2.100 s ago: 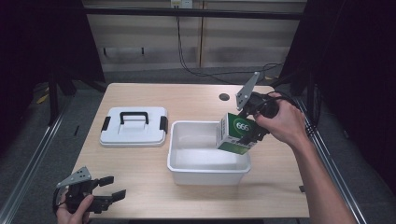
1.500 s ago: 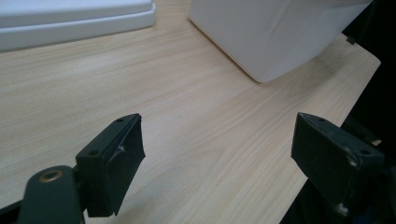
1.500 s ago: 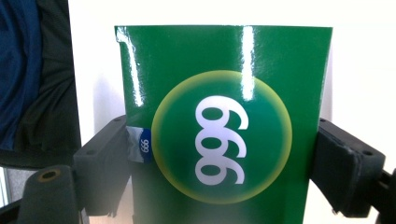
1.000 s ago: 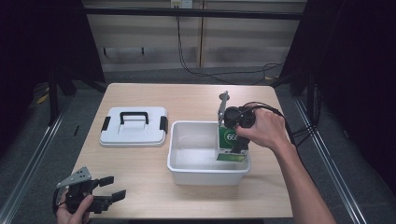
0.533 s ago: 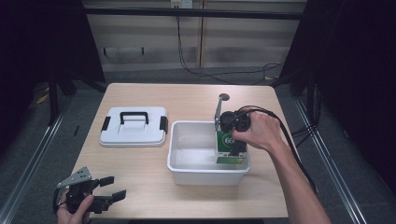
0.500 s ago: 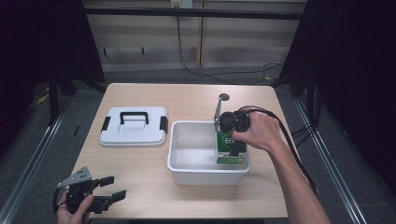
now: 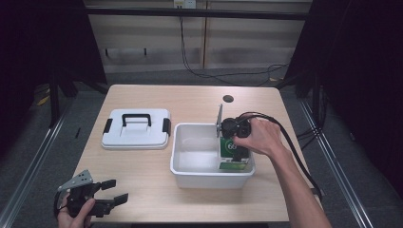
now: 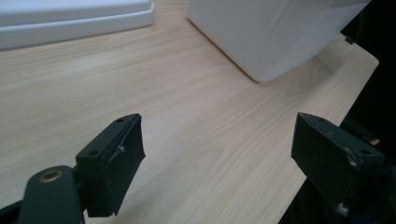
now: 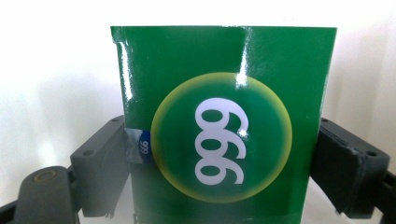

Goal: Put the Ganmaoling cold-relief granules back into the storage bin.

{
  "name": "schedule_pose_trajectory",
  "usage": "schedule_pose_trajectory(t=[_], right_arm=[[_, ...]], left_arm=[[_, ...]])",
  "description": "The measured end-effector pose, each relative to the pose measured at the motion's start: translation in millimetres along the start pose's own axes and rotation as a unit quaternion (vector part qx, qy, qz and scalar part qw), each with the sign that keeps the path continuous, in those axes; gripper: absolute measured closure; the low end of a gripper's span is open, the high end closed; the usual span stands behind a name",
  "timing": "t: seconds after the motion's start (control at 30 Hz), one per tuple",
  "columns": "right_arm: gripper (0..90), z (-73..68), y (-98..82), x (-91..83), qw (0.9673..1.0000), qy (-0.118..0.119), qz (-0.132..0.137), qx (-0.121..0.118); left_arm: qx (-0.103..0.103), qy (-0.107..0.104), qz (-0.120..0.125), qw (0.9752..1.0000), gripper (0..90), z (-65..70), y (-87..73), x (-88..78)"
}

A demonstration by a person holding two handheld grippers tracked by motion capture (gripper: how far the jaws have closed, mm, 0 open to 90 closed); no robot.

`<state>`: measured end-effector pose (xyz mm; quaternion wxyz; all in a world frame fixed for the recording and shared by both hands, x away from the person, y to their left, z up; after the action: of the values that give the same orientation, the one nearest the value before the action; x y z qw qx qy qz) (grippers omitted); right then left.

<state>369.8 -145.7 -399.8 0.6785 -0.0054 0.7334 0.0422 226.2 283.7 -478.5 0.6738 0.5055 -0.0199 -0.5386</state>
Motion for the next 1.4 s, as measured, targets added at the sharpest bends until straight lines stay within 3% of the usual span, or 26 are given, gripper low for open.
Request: schedule_pose_trajectory(t=[0.77,1.1,1.4], right_arm=[[13.3,1.0,6.2,26.7,0.9996,0.012,-0.026,-0.007],[13.4,2.0,9.4,36.7,0.9992,-0.002,-0.04,-0.003],[12.6,1.9,8.0,38.3,0.9993,-0.004,-0.036,-0.006]], left_arm=[[-0.001,-0.001,0.0,1.0,17.0,-0.1,0.0,-0.7],[0.0,-0.001,-0.001,1.0,17.0,-0.1,0.0,-0.7],[0.002,0.001,-0.001,1.0,17.0,-0.1,0.0,-0.5]])
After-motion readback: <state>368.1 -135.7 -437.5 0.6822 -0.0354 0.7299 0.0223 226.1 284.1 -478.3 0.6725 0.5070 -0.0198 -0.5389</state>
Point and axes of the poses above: each handheld gripper's, and its own axes: x roughly forward along the jaws, y roughly out of its top, z roughly to its right, the point moved 2 cm from there along x, roughly forward along the jaws, and after that the axes turned 11 degrees about -x, right-handed, at the moved point
